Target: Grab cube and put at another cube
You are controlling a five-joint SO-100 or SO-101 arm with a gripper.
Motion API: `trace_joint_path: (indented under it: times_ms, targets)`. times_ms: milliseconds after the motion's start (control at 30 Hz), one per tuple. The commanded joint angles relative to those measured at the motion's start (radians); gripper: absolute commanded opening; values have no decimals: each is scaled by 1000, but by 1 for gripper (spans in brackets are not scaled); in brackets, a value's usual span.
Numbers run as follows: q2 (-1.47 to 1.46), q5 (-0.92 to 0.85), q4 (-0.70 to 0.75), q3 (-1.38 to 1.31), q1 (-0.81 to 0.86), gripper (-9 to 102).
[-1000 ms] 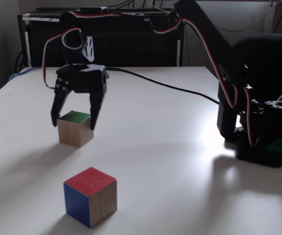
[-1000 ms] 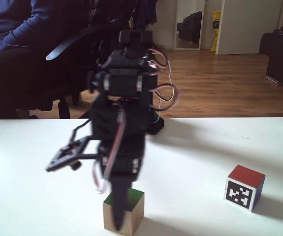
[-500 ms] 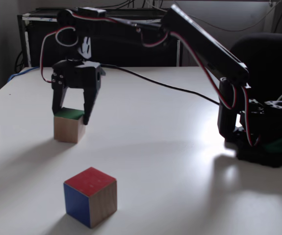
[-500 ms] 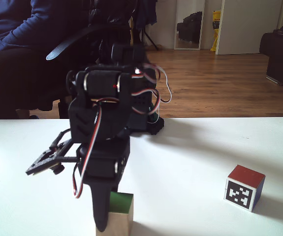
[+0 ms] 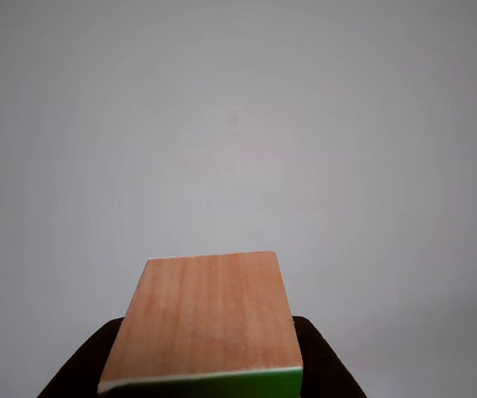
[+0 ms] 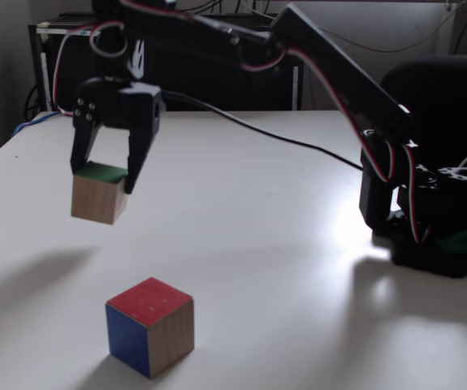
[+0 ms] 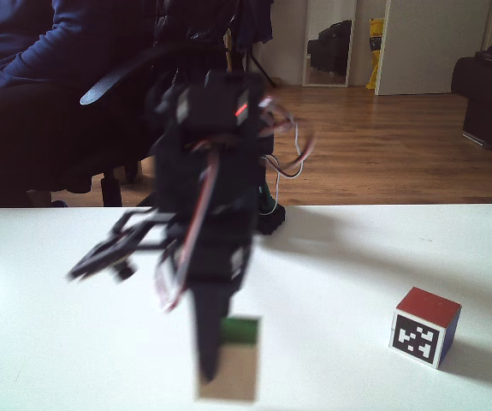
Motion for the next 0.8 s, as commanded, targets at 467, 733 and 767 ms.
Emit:
trace_joint_path:
  times_ms: [467, 733, 767]
  targets:
    - [742, 110, -126, 675, -380, 5]
    - [784, 186, -123, 703, -581, 5]
    - [781, 190, -124, 701, -600, 5]
